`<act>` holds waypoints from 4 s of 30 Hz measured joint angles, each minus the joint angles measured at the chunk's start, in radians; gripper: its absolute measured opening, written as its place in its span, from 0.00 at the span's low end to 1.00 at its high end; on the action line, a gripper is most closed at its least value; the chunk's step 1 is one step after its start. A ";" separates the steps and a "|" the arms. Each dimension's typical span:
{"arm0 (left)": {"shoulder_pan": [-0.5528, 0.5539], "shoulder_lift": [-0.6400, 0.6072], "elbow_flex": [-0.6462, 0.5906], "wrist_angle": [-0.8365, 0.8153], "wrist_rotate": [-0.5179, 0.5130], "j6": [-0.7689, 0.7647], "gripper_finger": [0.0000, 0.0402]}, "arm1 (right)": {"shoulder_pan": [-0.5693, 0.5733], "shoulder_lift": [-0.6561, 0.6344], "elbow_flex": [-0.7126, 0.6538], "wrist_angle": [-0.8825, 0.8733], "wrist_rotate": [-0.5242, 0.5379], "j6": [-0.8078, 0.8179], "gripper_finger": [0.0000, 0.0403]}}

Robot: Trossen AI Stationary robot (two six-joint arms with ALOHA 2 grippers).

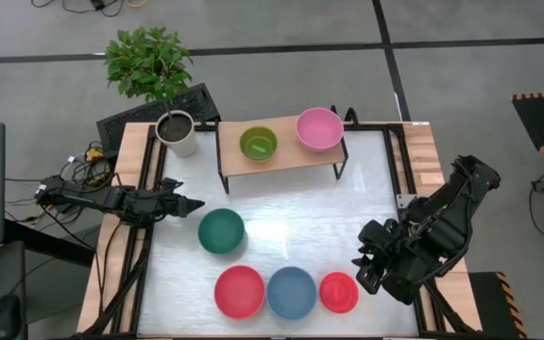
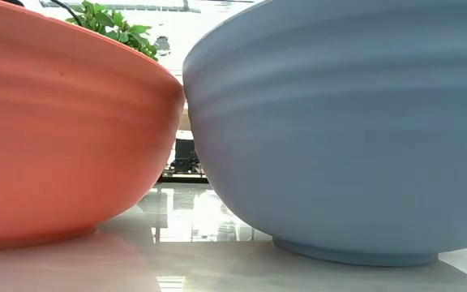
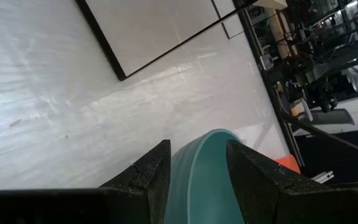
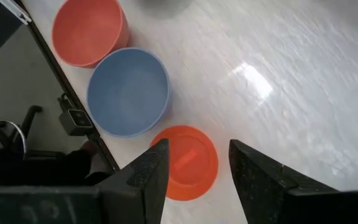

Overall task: Place and stack bowls onto a shelf
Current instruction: Stack the orange bowl on top of the green bowl on the shelf

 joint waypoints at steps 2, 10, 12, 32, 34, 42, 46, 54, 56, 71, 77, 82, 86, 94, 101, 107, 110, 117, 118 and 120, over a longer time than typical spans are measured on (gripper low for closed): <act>0.000 0.000 0.000 0.000 0.000 0.000 0.35 | 0.000 0.000 0.000 0.000 0.000 0.000 0.47; 0.000 0.000 0.000 0.000 -0.005 0.017 0.35 | -0.022 0.001 0.000 -0.008 -0.007 0.001 0.47; 0.000 0.000 0.000 0.000 -0.006 0.019 0.35 | -0.030 0.008 0.000 -0.021 -0.008 0.001 0.47; 0.000 0.000 0.001 0.009 -0.012 0.053 0.35 | -0.079 0.038 -0.469 0.346 -0.271 0.035 0.50; 0.000 0.000 0.001 0.008 -0.012 0.053 0.35 | -0.079 0.038 -0.519 0.414 -0.298 0.029 0.51; 0.000 0.000 0.002 -0.002 -0.011 0.053 0.35 | -0.088 0.039 -0.659 0.579 -0.333 0.046 0.54; 0.000 0.000 0.002 -0.002 -0.011 0.052 0.35 | -0.093 0.039 -0.690 0.621 -0.334 0.048 0.54; 0.000 0.000 0.002 -0.003 -0.010 0.053 0.35 | -0.093 0.040 -0.760 0.737 -0.334 0.064 0.54; 0.000 0.000 0.002 -0.003 -0.011 0.053 0.35 | -0.093 0.040 -0.778 0.757 -0.334 0.071 0.54; 0.000 0.000 0.002 -0.005 -0.033 0.053 0.35 | -0.107 0.041 -0.833 0.778 -0.387 0.083 0.08; 0.000 0.000 0.002 -0.005 -0.071 0.054 0.35 | -0.139 0.039 -0.831 0.714 -0.384 0.157 0.06; 0.000 0.000 0.003 -0.005 -0.085 0.054 0.35 | -0.184 0.017 -0.833 0.667 -0.354 0.176 0.06; 0.000 0.000 0.003 -0.005 -0.088 0.054 0.35 | -0.237 -0.031 -0.833 0.623 -0.346 0.130 0.06; 0.000 0.000 0.003 -0.005 -0.092 0.061 0.35 | -0.373 -0.176 -0.833 0.560 -0.299 0.045 0.06; 0.000 0.000 0.003 -0.006 -0.092 0.067 0.35 | -0.501 -0.267 -0.780 0.652 -0.292 -0.069 0.06; 0.000 0.000 0.002 -0.002 -0.111 0.080 0.35 | -0.615 -0.267 -0.626 0.700 -0.292 -0.235 0.06; 0.000 0.000 0.002 -0.002 -0.111 0.080 0.35 | -0.678 -0.233 -0.514 0.703 -0.292 -0.336 0.06; 0.000 0.000 0.002 -0.002 -0.117 0.080 0.35 | -0.834 -0.091 -0.229 0.632 -0.293 -0.618 0.06; 0.000 0.000 0.002 -0.001 -0.117 0.080 0.35 | -0.860 -0.063 -0.189 0.631 -0.294 -0.651 0.06; 0.000 0.000 0.002 -0.001 -0.118 0.079 0.35 | -0.911 -0.010 -0.111 0.620 -0.303 -0.722 0.06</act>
